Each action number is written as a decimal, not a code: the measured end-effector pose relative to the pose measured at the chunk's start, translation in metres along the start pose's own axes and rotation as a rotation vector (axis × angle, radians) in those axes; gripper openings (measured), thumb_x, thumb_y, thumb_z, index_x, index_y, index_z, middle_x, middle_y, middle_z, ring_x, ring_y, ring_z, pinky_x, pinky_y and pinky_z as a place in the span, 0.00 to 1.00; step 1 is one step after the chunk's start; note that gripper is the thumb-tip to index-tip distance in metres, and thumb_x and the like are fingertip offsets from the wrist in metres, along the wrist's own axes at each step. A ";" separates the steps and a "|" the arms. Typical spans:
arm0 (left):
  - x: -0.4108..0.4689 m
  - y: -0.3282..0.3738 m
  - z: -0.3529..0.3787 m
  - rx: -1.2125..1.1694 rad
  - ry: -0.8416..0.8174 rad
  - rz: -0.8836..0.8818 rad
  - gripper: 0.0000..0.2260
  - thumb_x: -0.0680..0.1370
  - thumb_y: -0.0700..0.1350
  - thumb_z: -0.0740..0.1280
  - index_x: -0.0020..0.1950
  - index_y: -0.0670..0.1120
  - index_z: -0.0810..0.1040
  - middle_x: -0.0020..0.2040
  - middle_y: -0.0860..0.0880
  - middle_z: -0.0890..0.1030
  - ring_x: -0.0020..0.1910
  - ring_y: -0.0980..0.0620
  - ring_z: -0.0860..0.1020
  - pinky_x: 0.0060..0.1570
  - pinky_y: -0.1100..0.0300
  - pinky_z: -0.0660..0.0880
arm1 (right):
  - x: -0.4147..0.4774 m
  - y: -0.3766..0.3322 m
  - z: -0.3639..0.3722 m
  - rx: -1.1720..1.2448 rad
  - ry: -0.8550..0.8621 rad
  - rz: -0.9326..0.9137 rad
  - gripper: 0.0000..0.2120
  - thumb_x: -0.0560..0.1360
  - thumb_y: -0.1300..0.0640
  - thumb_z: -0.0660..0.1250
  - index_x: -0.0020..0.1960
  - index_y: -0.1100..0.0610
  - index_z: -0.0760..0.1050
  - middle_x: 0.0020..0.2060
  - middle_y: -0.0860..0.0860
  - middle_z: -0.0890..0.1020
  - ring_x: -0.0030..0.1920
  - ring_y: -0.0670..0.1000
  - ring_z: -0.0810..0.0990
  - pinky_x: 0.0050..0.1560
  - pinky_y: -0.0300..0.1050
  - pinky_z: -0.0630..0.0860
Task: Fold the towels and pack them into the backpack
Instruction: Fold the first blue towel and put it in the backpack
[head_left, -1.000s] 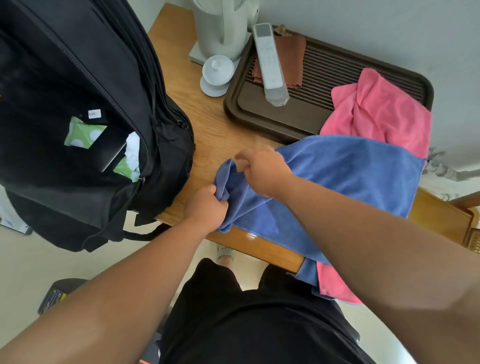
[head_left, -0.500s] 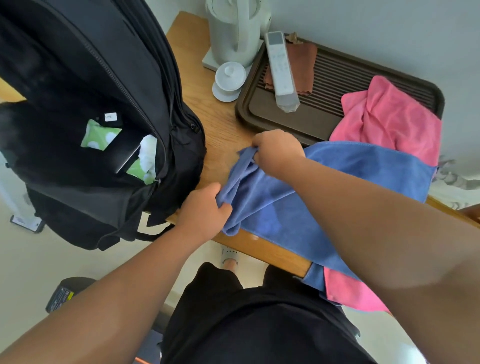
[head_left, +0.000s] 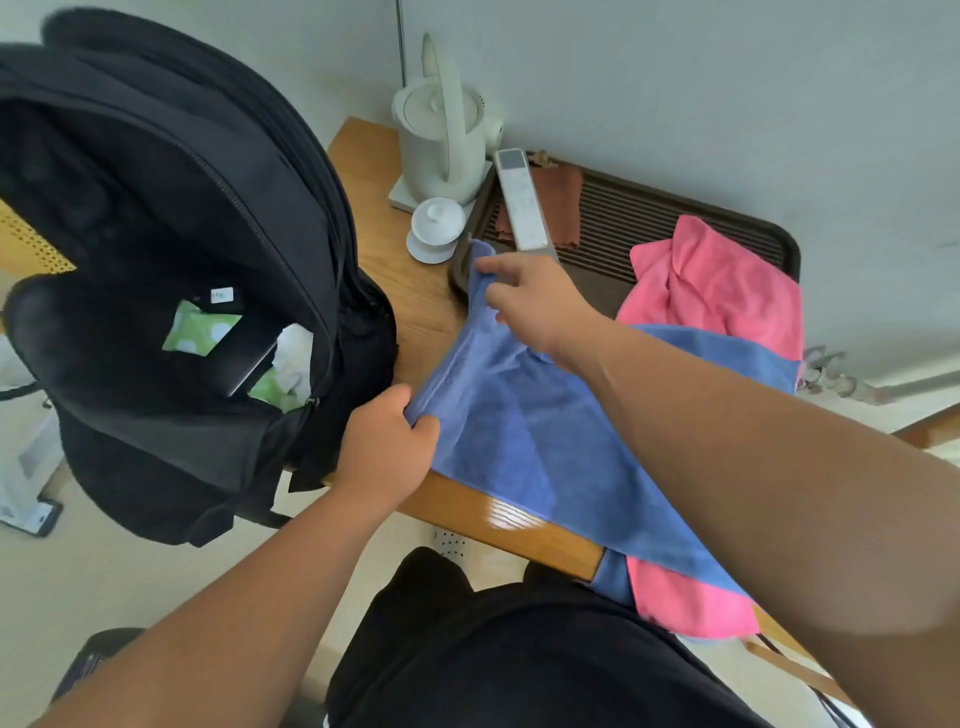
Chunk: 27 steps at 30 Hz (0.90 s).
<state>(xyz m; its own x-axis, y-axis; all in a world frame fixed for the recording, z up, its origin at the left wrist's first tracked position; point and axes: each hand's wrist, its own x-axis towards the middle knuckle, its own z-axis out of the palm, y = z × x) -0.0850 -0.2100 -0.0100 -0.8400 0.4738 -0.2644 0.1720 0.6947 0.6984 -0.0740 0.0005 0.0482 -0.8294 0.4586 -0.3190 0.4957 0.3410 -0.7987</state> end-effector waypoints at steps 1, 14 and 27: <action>-0.002 -0.002 0.000 0.004 -0.011 -0.002 0.13 0.73 0.39 0.64 0.34 0.44 0.59 0.30 0.47 0.63 0.29 0.51 0.61 0.29 0.54 0.60 | -0.005 0.008 0.003 0.016 -0.009 0.031 0.19 0.74 0.64 0.59 0.61 0.61 0.79 0.41 0.60 0.79 0.35 0.49 0.72 0.36 0.40 0.69; -0.023 -0.007 0.002 0.169 -0.071 -0.040 0.19 0.76 0.42 0.67 0.31 0.48 0.60 0.27 0.50 0.63 0.26 0.54 0.61 0.29 0.60 0.58 | -0.035 0.007 0.041 0.360 -0.138 0.052 0.16 0.77 0.59 0.69 0.64 0.59 0.78 0.65 0.55 0.78 0.65 0.50 0.75 0.63 0.42 0.74; -0.027 -0.014 0.002 0.322 -0.325 -0.095 0.16 0.76 0.47 0.66 0.32 0.47 0.63 0.30 0.49 0.66 0.28 0.53 0.64 0.29 0.59 0.61 | -0.008 0.040 0.037 0.432 -0.165 0.667 0.09 0.80 0.67 0.59 0.56 0.59 0.75 0.41 0.56 0.76 0.35 0.53 0.80 0.34 0.45 0.83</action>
<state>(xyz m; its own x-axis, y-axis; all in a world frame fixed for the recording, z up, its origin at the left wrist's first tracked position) -0.0641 -0.2312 -0.0139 -0.6640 0.5091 -0.5477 0.2960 0.8515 0.4327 -0.0570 -0.0197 -0.0004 -0.4384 0.3152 -0.8417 0.7839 -0.3239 -0.5296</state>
